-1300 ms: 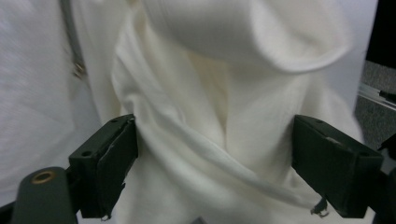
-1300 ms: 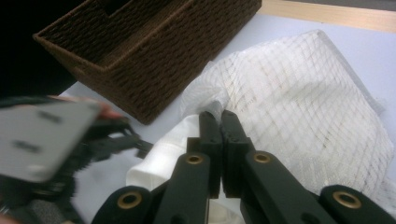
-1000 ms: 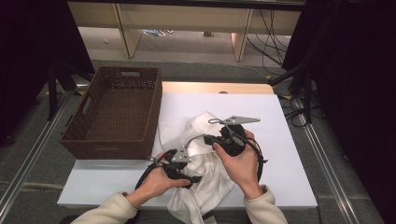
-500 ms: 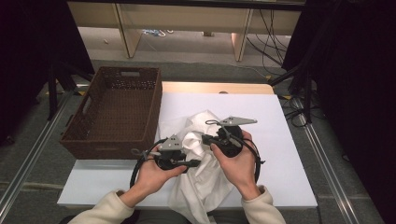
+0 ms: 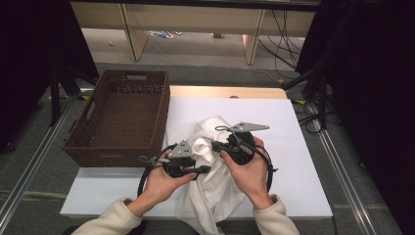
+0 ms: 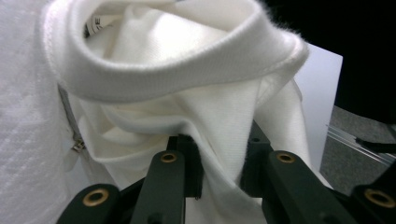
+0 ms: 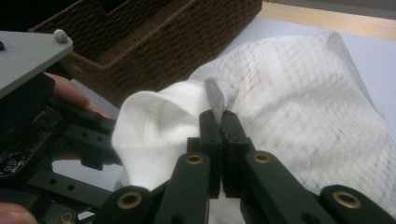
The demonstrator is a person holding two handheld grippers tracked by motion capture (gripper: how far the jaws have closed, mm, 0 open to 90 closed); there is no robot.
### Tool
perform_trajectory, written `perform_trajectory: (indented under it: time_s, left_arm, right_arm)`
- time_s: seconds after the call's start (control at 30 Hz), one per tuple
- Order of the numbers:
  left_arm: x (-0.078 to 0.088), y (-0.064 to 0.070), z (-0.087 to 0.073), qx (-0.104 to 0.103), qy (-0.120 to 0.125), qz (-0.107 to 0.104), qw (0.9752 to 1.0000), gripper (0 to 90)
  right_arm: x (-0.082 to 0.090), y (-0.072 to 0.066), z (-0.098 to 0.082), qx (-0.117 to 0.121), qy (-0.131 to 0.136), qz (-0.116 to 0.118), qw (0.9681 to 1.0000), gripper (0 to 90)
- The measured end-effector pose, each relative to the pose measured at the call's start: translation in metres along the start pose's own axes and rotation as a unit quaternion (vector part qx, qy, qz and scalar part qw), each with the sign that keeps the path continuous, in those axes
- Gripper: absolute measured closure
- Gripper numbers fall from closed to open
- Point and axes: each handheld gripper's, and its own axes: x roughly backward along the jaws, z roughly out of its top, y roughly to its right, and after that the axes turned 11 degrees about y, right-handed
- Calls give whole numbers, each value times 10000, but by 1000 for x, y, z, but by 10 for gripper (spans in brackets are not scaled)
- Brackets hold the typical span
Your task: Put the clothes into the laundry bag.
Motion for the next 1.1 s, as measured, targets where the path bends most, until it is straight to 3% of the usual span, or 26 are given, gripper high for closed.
perform_trajectory:
  time_s: [0.17, 0.33, 0.47, 0.53, 0.67, 0.8, 0.87, 0.9, 0.97, 1.1]
  left_arm:
    - [-6, -2, 6, 78, 137, 190, 9997, 747]
    - [-12, -2, 15, -233, 162, 397, 9988, 750]
    - [-24, -7, 15, -415, 240, 613, 9970, 751]
    - [-32, -11, 14, -483, 201, 699, 9962, 752]
    - [-53, -21, 9, -496, 300, 835, 9948, 752]
    - [-68, -26, 2, -585, 421, 801, 9942, 745]
    - [-68, -24, 1, -726, 433, 728, 9938, 726]
    - [-67, -23, 1, -798, 407, 637, 9939, 701]
    - [-60, -22, 2, -746, 387, 527, 9951, 630]
    - [-42, -16, -2, -747, 337, 478, 9955, 453]
  right_arm:
    - [-3, -3, -2, 38, 58, -26, 10000, 900]
    - [-2, -4, -1, 170, 179, -51, 9997, 900]
    - [-2, -3, -1, 105, 265, -18, 9996, 900]
    - [-2, -2, -1, 145, 233, -80, 9996, 900]
    - [-6, 2, -3, -34, 164, -48, 9998, 900]
    - [-7, 12, -4, -78, 86, -166, 9998, 900]
    - [-6, 16, -5, -241, 124, -218, 9994, 900]
    - [-4, 18, -4, -284, 135, -232, 9992, 900]
    - [-1, 21, -3, -206, 179, -223, 9994, 900]
    - [2, 24, -2, -229, 197, -279, 9992, 900]
